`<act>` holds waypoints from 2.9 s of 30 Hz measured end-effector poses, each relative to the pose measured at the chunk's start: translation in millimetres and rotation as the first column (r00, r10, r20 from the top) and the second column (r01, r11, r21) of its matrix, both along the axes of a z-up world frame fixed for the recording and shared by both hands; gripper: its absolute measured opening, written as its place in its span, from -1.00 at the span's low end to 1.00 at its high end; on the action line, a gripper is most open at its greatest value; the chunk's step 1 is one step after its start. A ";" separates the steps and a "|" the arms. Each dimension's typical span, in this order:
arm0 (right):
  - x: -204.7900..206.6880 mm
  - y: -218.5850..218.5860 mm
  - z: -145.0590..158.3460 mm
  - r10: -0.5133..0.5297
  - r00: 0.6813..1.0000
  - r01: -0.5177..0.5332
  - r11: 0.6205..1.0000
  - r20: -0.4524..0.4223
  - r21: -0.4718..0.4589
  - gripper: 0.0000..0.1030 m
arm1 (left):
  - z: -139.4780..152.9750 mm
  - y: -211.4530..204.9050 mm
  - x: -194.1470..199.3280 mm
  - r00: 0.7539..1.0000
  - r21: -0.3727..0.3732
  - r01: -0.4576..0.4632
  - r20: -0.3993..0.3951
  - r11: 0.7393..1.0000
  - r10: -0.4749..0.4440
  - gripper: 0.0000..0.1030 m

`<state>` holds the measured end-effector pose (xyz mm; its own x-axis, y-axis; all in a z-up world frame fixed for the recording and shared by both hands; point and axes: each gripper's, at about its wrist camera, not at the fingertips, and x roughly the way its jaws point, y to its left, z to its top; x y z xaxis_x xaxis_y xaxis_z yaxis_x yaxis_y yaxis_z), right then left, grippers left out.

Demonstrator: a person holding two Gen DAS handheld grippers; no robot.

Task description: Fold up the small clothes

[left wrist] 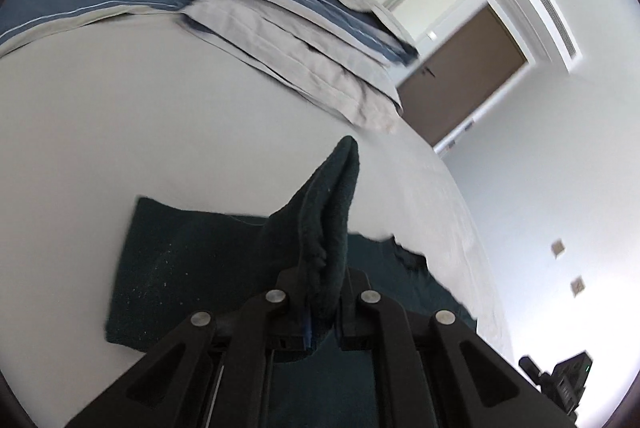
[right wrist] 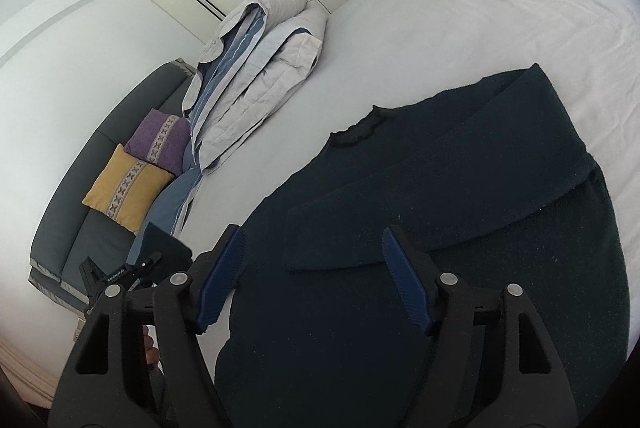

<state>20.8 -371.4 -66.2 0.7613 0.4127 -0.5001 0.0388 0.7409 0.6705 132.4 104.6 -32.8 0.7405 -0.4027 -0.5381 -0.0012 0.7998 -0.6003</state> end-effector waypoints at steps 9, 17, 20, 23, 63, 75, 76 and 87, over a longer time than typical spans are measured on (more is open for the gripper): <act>20.2 -5.2 -49.3 0.059 0.985 -0.045 0.995 -0.163 0.089 0.39 | -94.3 -140.7 -3.4 0.968 0.213 0.225 -0.159 0.951 -0.193 -0.65; 63.8 59.9 -90.3 0.250 0.937 -0.207 0.960 -0.244 0.190 0.39 | -69.7 -123.9 -29.4 0.973 0.235 0.230 -0.092 0.945 -0.214 0.63; 82.5 86.4 -99.4 0.286 0.915 -0.241 0.953 -0.283 0.183 0.39 | -71.6 -107.5 -43.7 0.973 0.180 0.225 -0.096 0.958 -0.210 0.63; 97.3 108.0 -107.4 0.292 0.898 -0.259 0.956 -0.330 0.140 0.39 | -73.0 -84.3 -58.8 0.980 0.140 0.186 -0.096 0.973 -0.174 0.61; 142.5 -10.0 -76.2 0.085 0.961 -0.137 0.972 -0.262 -0.191 -0.87 | -64.4 -79.2 73.0 0.973 0.219 0.181 -0.181 0.959 -0.143 0.03; 148.0 -34.6 -108.2 0.023 0.949 -0.065 0.990 -0.314 -0.124 -0.87 | -84.1 -71.3 71.4 0.971 0.212 0.183 -0.194 0.960 -0.142 -0.02; 147.4 -34.6 -106.7 0.021 0.950 -0.065 0.989 -0.311 -0.131 -0.87 | -79.9 -64.2 71.2 0.975 0.199 0.159 -0.187 0.967 -0.122 -0.03; 154.3 -38.4 -107.8 0.012 0.954 -0.064 0.984 -0.299 -0.164 -0.87 | -93.2 -77.7 94.5 0.973 0.331 0.182 -0.199 0.926 -0.120 -0.05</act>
<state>175.1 -409.9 -174.0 0.5541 0.3278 -0.7652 0.1854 0.8475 0.4973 226.9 26.9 -126.0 0.5693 -0.2689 -0.7769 0.0574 0.9557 -0.2886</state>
